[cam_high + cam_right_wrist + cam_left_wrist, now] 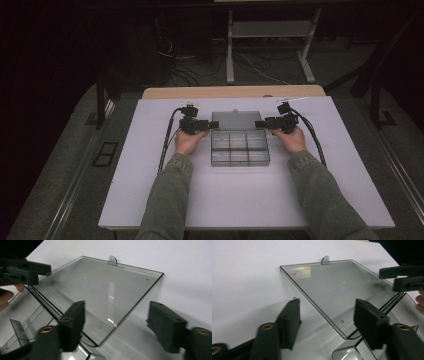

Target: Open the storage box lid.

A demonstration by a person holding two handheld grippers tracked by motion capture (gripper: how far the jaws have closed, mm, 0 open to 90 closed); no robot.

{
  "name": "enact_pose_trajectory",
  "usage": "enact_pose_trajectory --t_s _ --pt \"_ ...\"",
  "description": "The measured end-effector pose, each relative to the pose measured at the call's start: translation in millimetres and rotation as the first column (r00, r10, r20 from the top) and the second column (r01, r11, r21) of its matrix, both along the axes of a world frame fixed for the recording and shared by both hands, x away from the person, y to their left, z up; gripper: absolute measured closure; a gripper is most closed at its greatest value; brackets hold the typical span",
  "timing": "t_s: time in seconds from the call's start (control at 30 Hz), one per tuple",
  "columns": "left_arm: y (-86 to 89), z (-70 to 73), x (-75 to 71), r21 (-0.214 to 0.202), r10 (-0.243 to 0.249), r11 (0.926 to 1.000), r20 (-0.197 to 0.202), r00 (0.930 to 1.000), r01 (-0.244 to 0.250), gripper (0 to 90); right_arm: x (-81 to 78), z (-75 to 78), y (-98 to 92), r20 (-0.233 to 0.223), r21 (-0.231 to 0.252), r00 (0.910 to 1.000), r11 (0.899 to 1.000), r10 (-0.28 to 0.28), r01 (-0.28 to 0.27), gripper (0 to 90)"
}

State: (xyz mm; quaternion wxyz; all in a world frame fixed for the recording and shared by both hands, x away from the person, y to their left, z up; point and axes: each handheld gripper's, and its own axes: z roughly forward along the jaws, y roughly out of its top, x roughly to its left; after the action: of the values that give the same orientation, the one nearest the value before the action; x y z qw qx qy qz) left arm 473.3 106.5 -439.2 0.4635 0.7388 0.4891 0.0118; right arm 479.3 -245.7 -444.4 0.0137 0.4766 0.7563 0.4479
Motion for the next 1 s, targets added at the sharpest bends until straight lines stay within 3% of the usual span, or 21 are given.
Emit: enact_pose_trajectory --t_s 0.07,0.2,0.33,0.37,0.43,0.5,0.63,0.73,1.0 --pt "3.5 4.7 -1.5 -0.026 -0.011 0.9996 0.015 0.9998 0.011 31.6 -1.8 3.6 -0.8 0.007 -0.002 1.0 1.0 0.0 0.0 19.6" --pt "7.1 14.4 -6.4 -0.017 -0.034 0.9992 0.042 0.9985 0.035 20.6 -9.3 13.5 -1.1 0.032 -0.049 0.9992 0.999 -0.022 0.024 11.6" --pt "9.6 22.5 -10.5 -0.035 -0.055 0.9978 0.037 0.9978 0.056 11.4 -19.8 25.0 -8.2 0.062 -0.032 0.9978 0.999 -0.024 0.026 5.2" --pt "9.9 24.2 -11.5 -0.033 -0.061 0.9975 0.031 0.9977 0.062 7.6 -21.7 26.9 -9.2 0.056 -0.035 0.998 0.999 -0.027 0.029 0.5" --pt "10.1 26.8 -13.6 -0.014 -0.079 0.9968 0.028 0.9965 0.079 0.0 -27.2 31.1 -11.7 0.058 -0.042 0.9981 0.999 -0.021 0.024 0.2" --pt "10.8 29.6 -16.8 0.015 -0.092 0.9957 0.033 0.9952 0.092 0.0 -33.6 35.8 -15.2 0.069 -0.044 0.9974 0.999 -0.02 0.023 0.2" --pt "14.7 34.3 -23.1 0.031 -0.1 0.9946 0.043 0.994 0.099 0.0 -47.9 43.1 -23.3 0.081 -0.016 0.9966 1.0 -0.015 0.017 0.3" --pt "18.1 37.5 -28.4 0.044 -0.102 0.994 0.043 0.9939 0.1 0.0 -59.7 46.6 -27.7 0.083 -0.021 0.9965 1.0 -0.016 0.018 0.3" --pt "30.9 43.5 -46.6 0.051 -0.123 0.9915 0.063 0.9905 0.12 0.0 -100.6 52.4 -35.7 0.133 0.003 0.9911 1.0 0.009 -0.01 0.3"
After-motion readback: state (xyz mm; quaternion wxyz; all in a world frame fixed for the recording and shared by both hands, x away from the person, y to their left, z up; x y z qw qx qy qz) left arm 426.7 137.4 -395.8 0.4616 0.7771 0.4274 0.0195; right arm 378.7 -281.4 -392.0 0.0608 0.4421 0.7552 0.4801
